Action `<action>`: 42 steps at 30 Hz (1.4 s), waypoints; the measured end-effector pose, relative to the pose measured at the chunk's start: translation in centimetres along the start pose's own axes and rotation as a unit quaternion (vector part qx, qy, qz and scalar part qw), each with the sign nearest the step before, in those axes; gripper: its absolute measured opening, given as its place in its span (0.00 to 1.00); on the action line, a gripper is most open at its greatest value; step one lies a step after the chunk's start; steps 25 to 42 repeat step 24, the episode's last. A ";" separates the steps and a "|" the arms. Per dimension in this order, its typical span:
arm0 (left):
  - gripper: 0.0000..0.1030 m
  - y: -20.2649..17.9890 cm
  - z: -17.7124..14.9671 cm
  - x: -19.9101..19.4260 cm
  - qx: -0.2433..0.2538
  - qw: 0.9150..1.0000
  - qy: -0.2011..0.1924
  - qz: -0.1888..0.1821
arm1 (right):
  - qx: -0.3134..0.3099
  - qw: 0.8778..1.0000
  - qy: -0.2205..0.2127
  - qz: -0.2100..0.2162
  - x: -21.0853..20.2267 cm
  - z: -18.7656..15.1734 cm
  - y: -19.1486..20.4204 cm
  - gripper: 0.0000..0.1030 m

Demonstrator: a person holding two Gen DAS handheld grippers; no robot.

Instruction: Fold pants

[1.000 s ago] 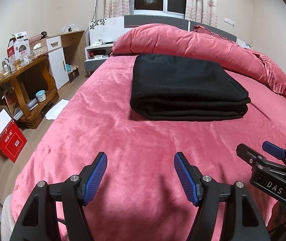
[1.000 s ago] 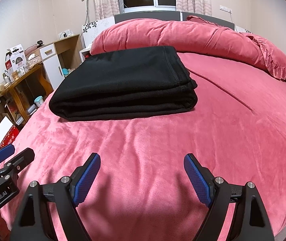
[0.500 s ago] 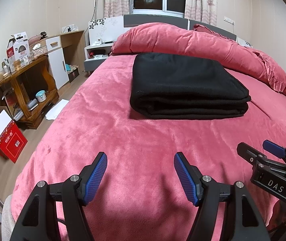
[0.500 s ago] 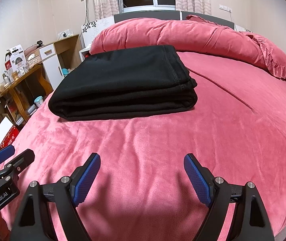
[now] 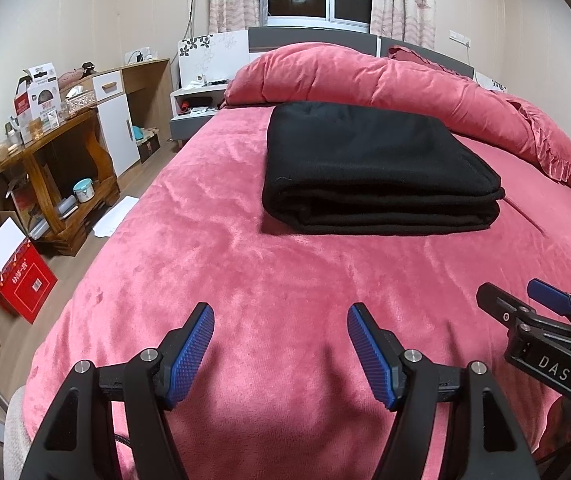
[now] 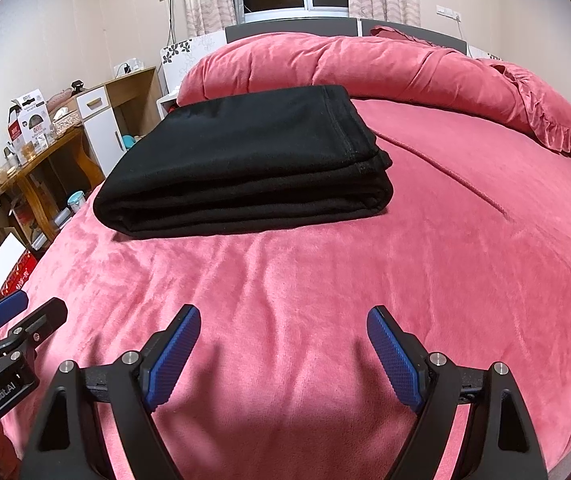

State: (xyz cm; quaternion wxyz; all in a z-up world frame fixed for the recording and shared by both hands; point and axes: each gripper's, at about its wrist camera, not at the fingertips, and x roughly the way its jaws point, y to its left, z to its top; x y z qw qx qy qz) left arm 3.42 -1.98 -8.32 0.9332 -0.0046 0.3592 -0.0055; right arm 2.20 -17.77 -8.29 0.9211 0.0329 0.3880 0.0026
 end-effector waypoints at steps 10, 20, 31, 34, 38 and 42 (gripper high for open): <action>0.68 0.1 -0.1 0.4 -0.001 1.000 0.005 0.001 | 0.001 1.000 0.006 0.001 0.2 -0.1 -0.1 0.83; 0.68 0.0 -0.2 1.0 -0.001 1.000 0.016 0.002 | 0.005 1.000 0.009 0.000 0.6 -0.3 -0.3 0.83; 0.68 0.1 -0.1 1.5 -0.006 1.000 0.023 0.003 | 0.005 1.000 0.010 -0.001 0.6 -0.4 -0.3 0.83; 0.68 0.1 -0.1 1.5 -0.006 1.000 0.023 0.003 | 0.005 1.000 0.010 -0.001 0.6 -0.4 -0.3 0.83; 0.68 0.1 -0.1 1.5 -0.006 1.000 0.023 0.003 | 0.005 1.000 0.010 -0.001 0.6 -0.4 -0.3 0.83; 0.68 0.1 -0.1 1.5 -0.006 1.000 0.023 0.003 | 0.005 1.000 0.010 -0.001 0.6 -0.4 -0.3 0.83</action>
